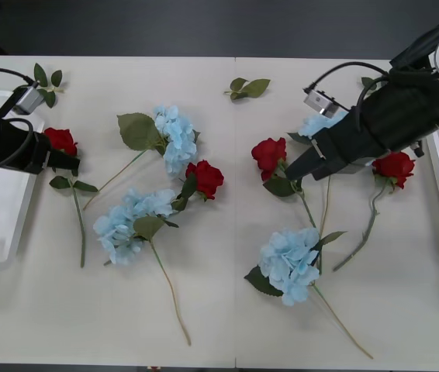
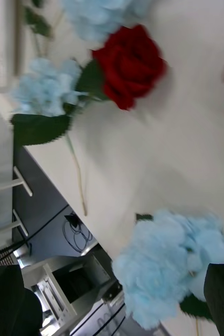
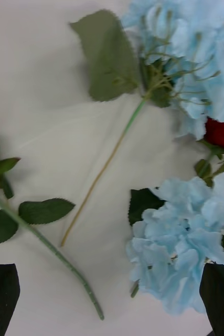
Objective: Put the red flowers into the right box and the blue flowers into the left box
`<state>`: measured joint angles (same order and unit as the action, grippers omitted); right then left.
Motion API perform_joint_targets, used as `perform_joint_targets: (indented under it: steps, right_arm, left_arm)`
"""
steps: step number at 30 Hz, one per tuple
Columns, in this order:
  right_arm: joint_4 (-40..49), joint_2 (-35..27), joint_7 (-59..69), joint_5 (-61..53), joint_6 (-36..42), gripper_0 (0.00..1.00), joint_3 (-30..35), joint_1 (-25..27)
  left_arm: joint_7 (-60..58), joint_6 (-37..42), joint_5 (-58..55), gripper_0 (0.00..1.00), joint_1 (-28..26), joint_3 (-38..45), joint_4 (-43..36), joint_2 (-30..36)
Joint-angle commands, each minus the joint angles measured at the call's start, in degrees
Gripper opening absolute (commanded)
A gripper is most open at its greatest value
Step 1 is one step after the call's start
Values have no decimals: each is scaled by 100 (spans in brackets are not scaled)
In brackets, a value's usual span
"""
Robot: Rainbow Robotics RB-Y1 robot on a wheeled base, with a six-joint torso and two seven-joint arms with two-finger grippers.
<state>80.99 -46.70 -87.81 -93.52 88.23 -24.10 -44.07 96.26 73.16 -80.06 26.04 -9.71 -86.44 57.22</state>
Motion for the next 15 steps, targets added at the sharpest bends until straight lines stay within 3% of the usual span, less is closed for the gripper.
perform_joint_targets:
  steps: [1,8,15]
  right_arm:
    - [48,-261,809,686,424,100,213,-137]
    - [48,-454,1908,1468,450,100,257,-14]
    - [57,-841,2593,1538,-482,100,265,584]
  left_arm:
    - [-1356,-21,711,100,-125,31,-453,-97]
    - [-2885,-3,1651,100,-222,-312,-822,-273]
    - [-4089,-3,2574,100,-108,-655,-822,-581]
